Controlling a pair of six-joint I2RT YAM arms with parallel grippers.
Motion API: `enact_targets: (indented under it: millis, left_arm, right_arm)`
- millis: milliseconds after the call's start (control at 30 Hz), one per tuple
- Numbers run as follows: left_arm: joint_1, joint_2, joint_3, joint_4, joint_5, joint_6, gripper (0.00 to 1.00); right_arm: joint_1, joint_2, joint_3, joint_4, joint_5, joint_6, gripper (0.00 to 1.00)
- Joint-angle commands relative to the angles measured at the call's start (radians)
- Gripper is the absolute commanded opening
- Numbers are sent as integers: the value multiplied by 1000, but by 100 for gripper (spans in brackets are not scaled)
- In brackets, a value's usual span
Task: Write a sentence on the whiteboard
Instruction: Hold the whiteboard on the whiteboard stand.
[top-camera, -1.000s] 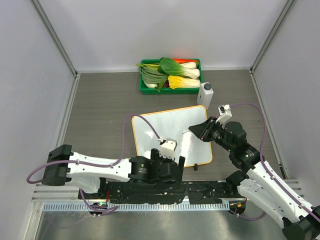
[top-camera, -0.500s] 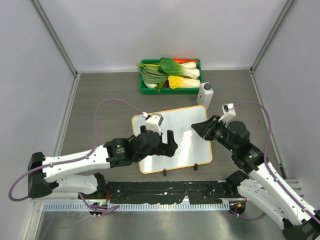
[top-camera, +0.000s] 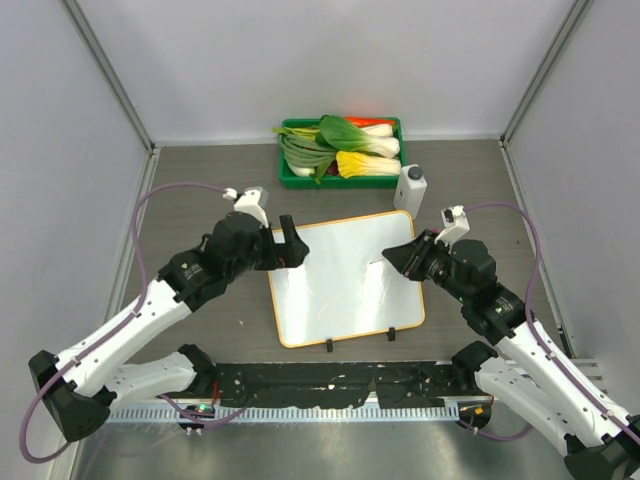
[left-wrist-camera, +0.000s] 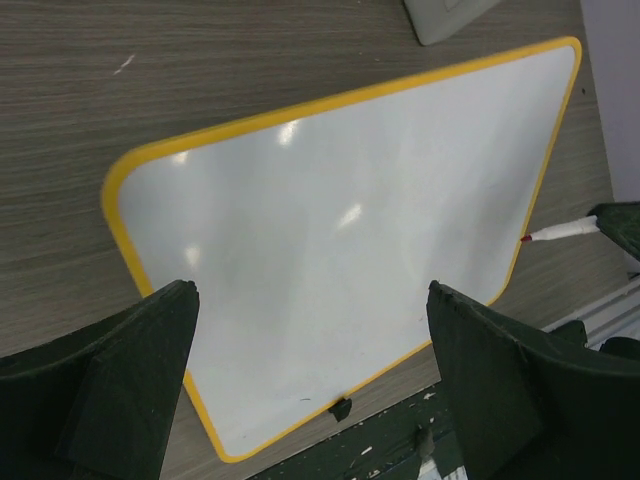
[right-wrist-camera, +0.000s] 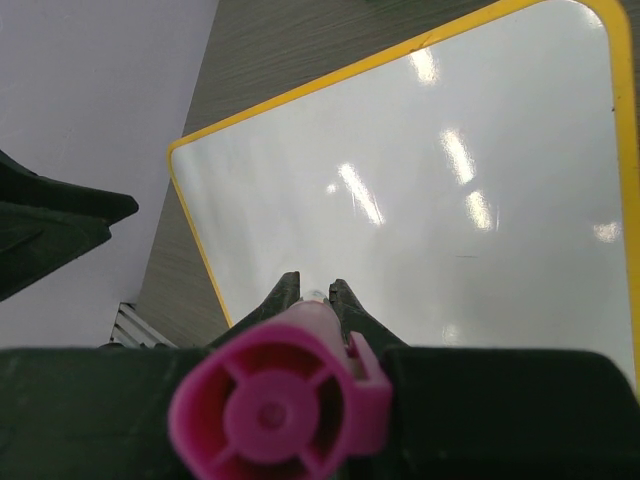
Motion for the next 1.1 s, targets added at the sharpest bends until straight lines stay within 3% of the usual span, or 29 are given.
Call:
enact_targets:
  millis: [0,300,467,767,1067]
  left_arm:
    - [148,-36,0,-55,190,34,100]
    - [523,-114,-123,-43,501,55,100]
    - [668,-117,-221,12,679,38,100]
    - [726,-122,-385,149,756,-28,100]
    - [728,-133,-379,124,784,12,100]
  right_arm:
    - [-5,5,46,10,20,-19,1]
    - [-5,10,80,-27,54,-55,1]
    - [-5,22,92,-36,69,-75,1]
    - [-3,33,95,-36,65,-90,1]
    - [-5,36,116,-62,75,-147,1]
